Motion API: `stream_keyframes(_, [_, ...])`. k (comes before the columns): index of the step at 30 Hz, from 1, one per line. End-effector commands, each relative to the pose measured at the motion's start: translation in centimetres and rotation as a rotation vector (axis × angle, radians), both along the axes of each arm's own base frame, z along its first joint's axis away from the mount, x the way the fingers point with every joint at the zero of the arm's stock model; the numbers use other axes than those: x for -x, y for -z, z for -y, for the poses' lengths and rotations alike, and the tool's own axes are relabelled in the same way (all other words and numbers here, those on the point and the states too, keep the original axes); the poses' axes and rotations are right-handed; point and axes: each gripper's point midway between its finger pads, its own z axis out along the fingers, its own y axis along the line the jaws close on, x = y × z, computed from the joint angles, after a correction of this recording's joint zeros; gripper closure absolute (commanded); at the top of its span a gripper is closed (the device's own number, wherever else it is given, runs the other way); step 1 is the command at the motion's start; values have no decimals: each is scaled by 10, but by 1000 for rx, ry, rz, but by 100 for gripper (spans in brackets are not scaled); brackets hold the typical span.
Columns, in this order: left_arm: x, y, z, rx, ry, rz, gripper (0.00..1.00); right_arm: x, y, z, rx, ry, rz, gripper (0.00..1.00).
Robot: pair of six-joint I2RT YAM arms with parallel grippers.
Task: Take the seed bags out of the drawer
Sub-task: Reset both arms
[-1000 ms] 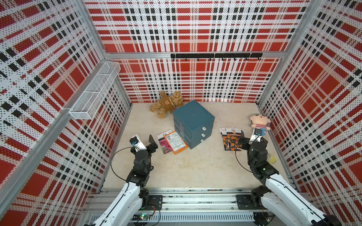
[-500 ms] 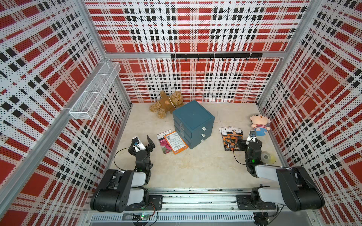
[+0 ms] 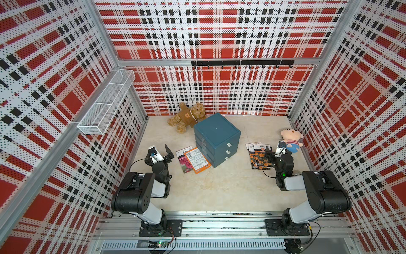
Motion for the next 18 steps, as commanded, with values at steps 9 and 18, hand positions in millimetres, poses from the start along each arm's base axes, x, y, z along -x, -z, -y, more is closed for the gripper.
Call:
stream_keyframes(9, [-1,3,0,-19,0,-20,1,-2,-5,-3,-16,-20,18,0])
stream_keyframes(18, [-1,3,1,-21,0,-21,1,-2,-5,-3,-19,-24,17,0])
